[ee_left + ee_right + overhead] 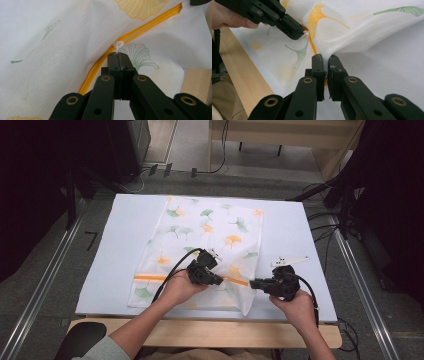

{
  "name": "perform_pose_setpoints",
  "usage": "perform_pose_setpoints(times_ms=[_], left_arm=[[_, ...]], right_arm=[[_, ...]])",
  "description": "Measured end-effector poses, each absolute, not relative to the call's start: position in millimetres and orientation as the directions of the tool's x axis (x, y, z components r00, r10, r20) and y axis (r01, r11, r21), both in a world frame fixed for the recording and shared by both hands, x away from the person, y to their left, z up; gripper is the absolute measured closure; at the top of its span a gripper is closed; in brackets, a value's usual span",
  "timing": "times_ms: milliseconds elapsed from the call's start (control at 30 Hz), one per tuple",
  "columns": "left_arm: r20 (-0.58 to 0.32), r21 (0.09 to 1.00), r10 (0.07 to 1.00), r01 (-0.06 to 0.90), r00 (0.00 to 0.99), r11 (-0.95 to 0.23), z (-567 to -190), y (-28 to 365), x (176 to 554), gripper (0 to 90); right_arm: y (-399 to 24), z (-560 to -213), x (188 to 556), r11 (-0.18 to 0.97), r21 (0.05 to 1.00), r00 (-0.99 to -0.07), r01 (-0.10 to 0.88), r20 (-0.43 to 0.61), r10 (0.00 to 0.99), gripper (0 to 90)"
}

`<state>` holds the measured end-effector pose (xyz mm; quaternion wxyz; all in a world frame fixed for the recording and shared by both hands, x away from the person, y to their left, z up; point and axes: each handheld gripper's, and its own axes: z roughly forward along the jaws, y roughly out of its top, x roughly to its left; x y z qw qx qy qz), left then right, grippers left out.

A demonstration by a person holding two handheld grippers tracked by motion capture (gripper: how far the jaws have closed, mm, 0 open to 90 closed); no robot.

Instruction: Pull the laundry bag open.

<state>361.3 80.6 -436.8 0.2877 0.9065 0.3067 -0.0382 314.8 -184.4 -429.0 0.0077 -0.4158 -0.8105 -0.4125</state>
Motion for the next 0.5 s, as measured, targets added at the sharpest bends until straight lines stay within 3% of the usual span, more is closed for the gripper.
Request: perform_pose_setpoints(times_ms=[500], left_arm=[[-0.235,0.483,0.571,0.605,0.786,-0.634,-433.1,90.6,362.6,90.0]], right_arm=[[-187.1,-428.2,314.8,0.310,0.662,-0.651,0.683,0.357,0.670,86.5]])
